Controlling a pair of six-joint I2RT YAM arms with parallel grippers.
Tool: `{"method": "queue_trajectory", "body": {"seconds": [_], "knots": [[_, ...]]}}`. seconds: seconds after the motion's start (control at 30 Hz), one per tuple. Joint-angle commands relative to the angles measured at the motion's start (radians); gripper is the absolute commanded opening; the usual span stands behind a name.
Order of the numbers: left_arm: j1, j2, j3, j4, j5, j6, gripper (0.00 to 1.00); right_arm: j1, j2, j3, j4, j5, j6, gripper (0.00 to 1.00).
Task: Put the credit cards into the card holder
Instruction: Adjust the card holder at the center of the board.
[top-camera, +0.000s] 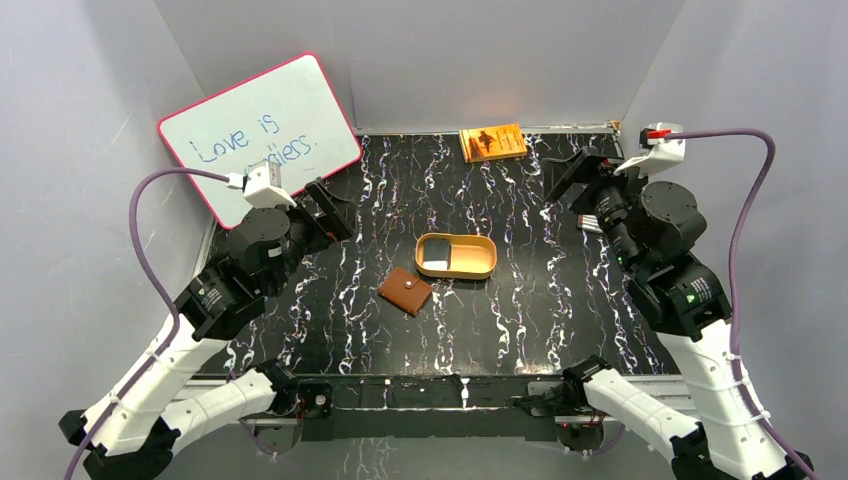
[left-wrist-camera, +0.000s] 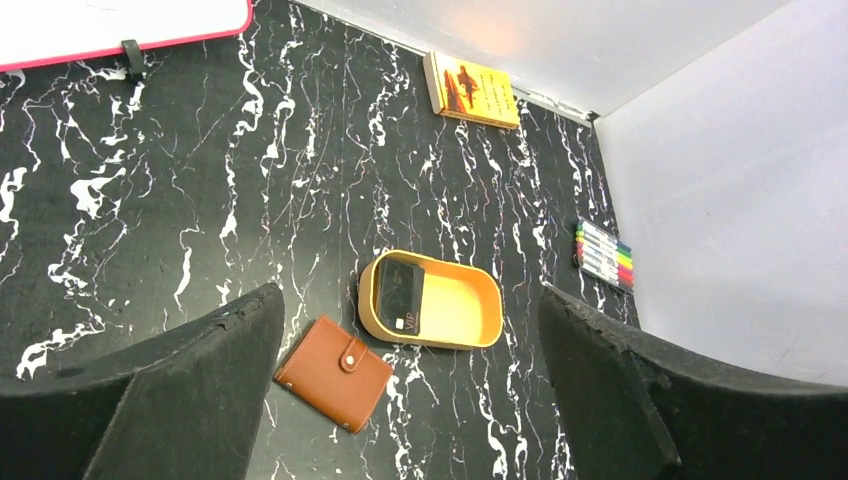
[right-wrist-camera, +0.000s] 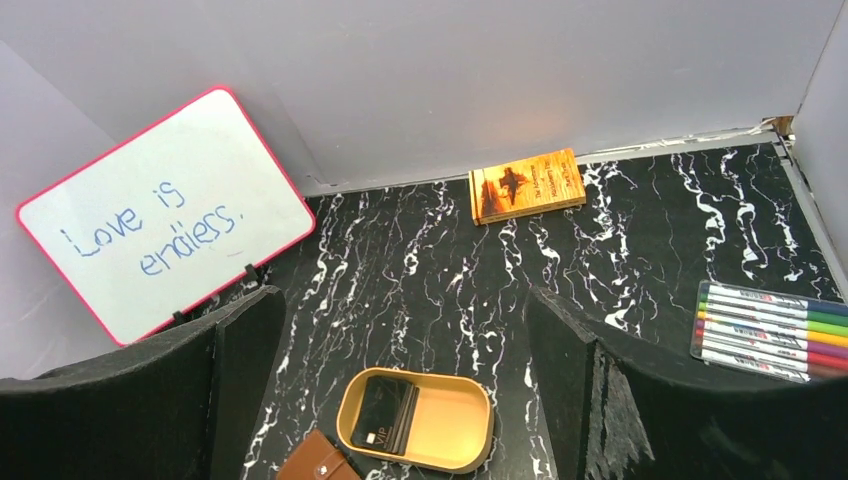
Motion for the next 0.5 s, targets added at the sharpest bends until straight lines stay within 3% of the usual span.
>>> {"method": "queue_trajectory", "body": {"seconds": [0.0, 0.3, 0.47], "knots": [[0.004, -0.025, 0.020, 0.034, -0.042, 0.032, 0.94, 0.003, 0.003, 0.002, 0.019, -0.009, -0.022, 0.99], [0.005, -0.062, -0.036, 0.024, -0.019, 0.060, 0.95, 0.003, 0.031, 0.000, 0.003, -0.031, 0.080, 0.99], [0.005, -0.060, -0.132, 0.023, 0.100, 0.091, 0.95, 0.003, 0.046, -0.002, -0.022, -0.092, 0.092, 0.99]]}}
